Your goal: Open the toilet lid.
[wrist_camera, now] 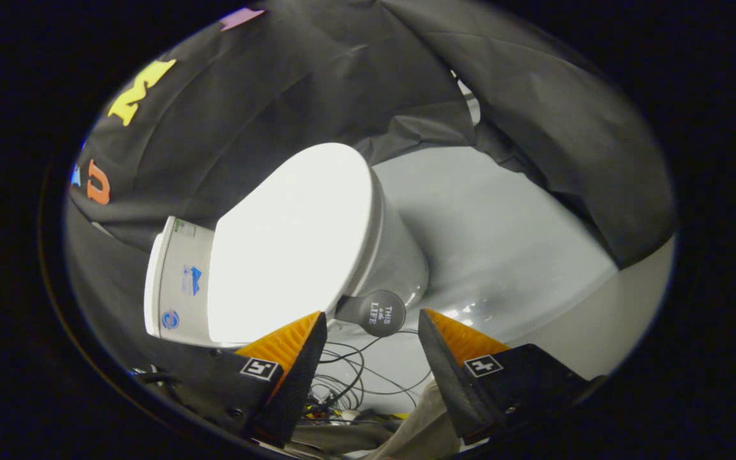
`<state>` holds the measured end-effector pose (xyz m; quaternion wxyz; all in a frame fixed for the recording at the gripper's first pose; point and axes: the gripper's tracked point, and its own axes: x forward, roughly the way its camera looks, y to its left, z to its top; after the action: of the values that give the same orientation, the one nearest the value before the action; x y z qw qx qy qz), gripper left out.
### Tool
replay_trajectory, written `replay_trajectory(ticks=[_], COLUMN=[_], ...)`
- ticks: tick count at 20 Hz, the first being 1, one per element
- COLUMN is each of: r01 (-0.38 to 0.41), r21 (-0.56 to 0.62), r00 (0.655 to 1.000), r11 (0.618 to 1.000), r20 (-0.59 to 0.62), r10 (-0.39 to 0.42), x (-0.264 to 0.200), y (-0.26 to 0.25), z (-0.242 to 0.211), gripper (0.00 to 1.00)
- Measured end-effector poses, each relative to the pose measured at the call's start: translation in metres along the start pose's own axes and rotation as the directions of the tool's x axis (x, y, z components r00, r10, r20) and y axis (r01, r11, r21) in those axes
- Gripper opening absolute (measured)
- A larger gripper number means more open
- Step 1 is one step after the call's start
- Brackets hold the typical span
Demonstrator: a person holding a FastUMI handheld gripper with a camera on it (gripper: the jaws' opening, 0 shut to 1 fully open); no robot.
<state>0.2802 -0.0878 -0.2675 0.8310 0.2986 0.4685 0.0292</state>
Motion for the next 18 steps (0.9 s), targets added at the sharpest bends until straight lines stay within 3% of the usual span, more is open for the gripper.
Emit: replay_trajectory(ticks=[4, 9, 14, 18], r01=[-0.081, -0.114, -0.222, -0.229], r21=[0.065, 0.090, 0.139, 0.099], r00=[0.997, 0.993, 0.975, 0.973], r11=[0.995, 0.989, 0.965, 0.968], r20=[0.023, 0.010, 0.019, 0.043], r10=[0.080, 0.114, 0.222, 0.226], x=[0.012, 0.029, 0.040, 0.041], y=[0.000, -0.006, 0.004, 0.001], z=[0.005, -0.004, -0.007, -0.004], gripper=[0.83, 0.74, 0.54, 0.46])
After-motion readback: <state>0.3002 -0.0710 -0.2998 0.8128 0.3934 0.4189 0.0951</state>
